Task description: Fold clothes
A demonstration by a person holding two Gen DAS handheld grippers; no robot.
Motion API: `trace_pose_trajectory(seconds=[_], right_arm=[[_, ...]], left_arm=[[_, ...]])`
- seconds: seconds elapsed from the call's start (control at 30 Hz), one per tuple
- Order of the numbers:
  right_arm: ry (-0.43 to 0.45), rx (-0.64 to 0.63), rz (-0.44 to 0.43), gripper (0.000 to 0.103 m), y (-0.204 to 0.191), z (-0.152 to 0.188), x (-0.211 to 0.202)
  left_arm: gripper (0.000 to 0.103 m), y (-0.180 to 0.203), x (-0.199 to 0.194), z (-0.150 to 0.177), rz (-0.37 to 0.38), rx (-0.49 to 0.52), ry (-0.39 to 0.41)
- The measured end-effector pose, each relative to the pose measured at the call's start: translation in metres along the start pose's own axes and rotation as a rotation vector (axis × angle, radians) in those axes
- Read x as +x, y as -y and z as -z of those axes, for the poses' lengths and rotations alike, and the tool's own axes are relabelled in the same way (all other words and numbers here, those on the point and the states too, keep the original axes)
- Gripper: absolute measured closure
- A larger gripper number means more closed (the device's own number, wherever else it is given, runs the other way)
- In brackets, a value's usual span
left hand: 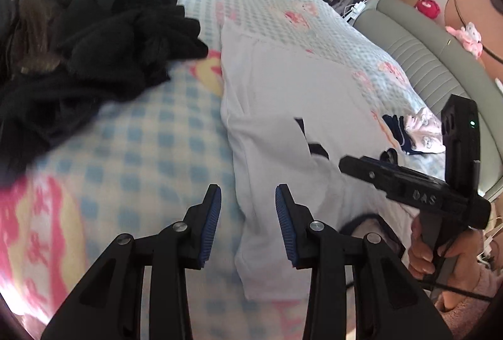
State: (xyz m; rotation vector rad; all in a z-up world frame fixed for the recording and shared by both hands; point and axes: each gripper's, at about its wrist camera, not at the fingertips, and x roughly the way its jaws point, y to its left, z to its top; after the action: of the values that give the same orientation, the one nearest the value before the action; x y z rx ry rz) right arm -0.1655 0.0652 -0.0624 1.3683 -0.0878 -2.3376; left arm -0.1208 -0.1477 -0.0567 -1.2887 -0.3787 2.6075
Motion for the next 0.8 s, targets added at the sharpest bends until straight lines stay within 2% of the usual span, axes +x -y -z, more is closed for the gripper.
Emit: trace_pose_trajectory(seconds=[0.07, 0.13, 0.27, 0.33, 0.4, 0.5, 0.57, 0.63, 0.73, 0.8], right_arm=[[-0.019, -0.010, 0.012, 0.035, -0.003, -0.006, 0.011], [-0.072, -0.029, 0.008, 0.035, -0.006, -0.006, 0.028], [-0.116, -0.090, 0.055, 0.035, -0.006, 0.005, 0.041], [-0.126, -0.088, 0.078, 0.036, 0.000, 0.010, 0.039], [-0.124, -0.059, 0.063, 0.037, 0.007, 0.009, 0.032], [-0.058, -0.028, 0.000, 0.037, 0.009, -0.006, 0.015], [-0.026, -0.029, -0.011, 0.033, 0.005, -0.018, 0.016], [-0.014, -0.038, -0.002, 0.032, 0.001, -0.028, 0.024], [-0.095, -0.079, 0.026, 0.033, -0.006, -0.034, 0.053], [-0.118, -0.110, 0.005, 0.033, -0.012, -0.031, 0.058]], left_arm=[[0.067, 0.003, 0.015, -0.019, 0.023, 0.033, 0.005], [0.067, 0.011, 0.034, -0.029, 0.045, 0.061, -0.021], [0.067, 0.024, 0.071, -0.021, -0.083, 0.166, -0.132], [0.067, 0.020, 0.074, -0.012, -0.091, 0.166, -0.154], [0.066, 0.012, 0.064, -0.008, -0.046, 0.135, -0.135], [0.066, -0.003, 0.038, -0.016, 0.035, 0.043, -0.003], [0.066, -0.012, 0.031, -0.027, 0.036, -0.016, 0.065], [0.066, -0.013, 0.039, -0.037, -0.006, -0.021, 0.072], [0.066, -0.008, 0.061, -0.040, -0.016, 0.002, 0.006], [0.066, -0.001, 0.062, -0.035, -0.023, 0.047, -0.015]])
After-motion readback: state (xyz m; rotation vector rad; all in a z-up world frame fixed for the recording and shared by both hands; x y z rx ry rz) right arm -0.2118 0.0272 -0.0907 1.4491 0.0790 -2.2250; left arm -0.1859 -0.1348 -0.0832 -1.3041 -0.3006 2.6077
